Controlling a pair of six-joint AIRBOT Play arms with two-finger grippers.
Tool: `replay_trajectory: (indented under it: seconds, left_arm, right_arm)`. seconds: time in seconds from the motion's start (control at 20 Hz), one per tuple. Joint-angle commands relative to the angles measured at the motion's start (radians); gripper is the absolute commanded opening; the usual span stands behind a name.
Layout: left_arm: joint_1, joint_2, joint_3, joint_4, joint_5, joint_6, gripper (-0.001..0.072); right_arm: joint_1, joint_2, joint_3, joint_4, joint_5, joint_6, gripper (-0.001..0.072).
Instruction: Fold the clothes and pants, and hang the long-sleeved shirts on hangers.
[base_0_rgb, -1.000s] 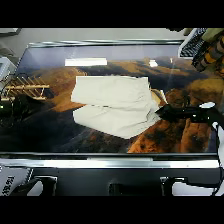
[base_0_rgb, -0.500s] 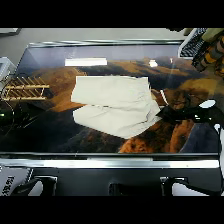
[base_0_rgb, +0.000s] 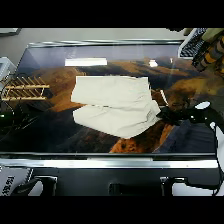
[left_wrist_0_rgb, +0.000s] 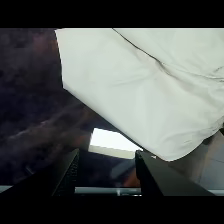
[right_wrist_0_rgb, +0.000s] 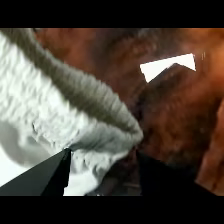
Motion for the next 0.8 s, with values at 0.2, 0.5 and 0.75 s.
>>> replay_trajectory:
  seconds: [0.2, 0.5, 0.75]
  left_arm:
    - [0.001, 0.000, -0.105, 0.003, 0.013, -0.004, 0.0443]
    - [-0.068, 0.000, -0.405, -0.141, 0.251, -0.004, 0.0443]
    - [-0.371, -0.063, -0.540, -0.291, 0.610, -0.006, 0.0443]
  right_arm:
    - [0.010, -0.044, 0.000, 0.113, -0.073, -0.076, 0.0100]
    - [0.013, -0.025, 0.000, 0.121, 0.011, -0.072, 0.0036]
    - [0.013, 0.028, 0.000, 0.121, 0.061, -0.063, 0.0036]
